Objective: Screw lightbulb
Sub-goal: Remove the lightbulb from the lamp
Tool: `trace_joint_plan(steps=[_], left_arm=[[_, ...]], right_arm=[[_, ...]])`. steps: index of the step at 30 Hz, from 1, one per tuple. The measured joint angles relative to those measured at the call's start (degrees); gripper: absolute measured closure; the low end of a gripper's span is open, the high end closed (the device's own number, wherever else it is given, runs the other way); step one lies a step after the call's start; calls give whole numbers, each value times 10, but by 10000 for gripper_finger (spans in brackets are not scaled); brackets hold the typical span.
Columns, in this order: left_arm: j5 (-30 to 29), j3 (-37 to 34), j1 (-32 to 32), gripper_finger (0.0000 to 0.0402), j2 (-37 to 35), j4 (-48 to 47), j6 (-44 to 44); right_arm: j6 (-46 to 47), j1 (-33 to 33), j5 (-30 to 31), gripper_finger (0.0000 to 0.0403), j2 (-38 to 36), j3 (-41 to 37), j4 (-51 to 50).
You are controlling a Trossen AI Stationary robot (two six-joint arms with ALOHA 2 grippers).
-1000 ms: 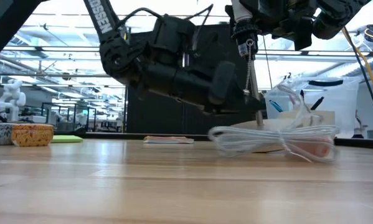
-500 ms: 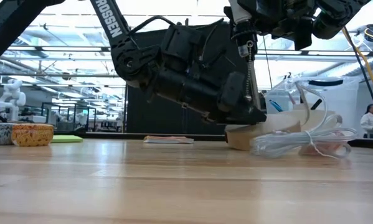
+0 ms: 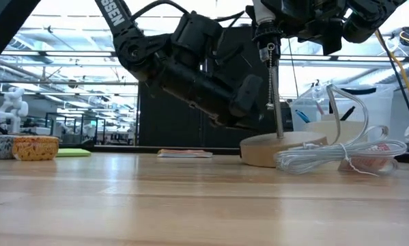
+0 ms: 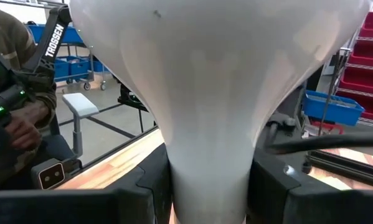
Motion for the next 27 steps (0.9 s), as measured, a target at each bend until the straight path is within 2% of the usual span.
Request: trace_joint_plan(steps=[5,10,13,17,21,24,27], left_arm=[[34,0,8,289,1,41,12],[45,0,2,281,1,39,33],[62,0,-1,255,1,33,42],[93,0,-7,200,1,33,43],[93,0,-6,157,1,42,30],[79,0,2,149,1,42,17],[72,0,9,163,1,40,15]], right_arm=[[0,0,0,261,0,0,3],[3,0,-2,261,0,0,3],[3,0,-2,261,0,0,3],[1,0,2,261,0,0,8],[-1,0,2,261,0,0,9],[-1,0,2,261,0,0,16],[1,0,2,261,0,1,17]])
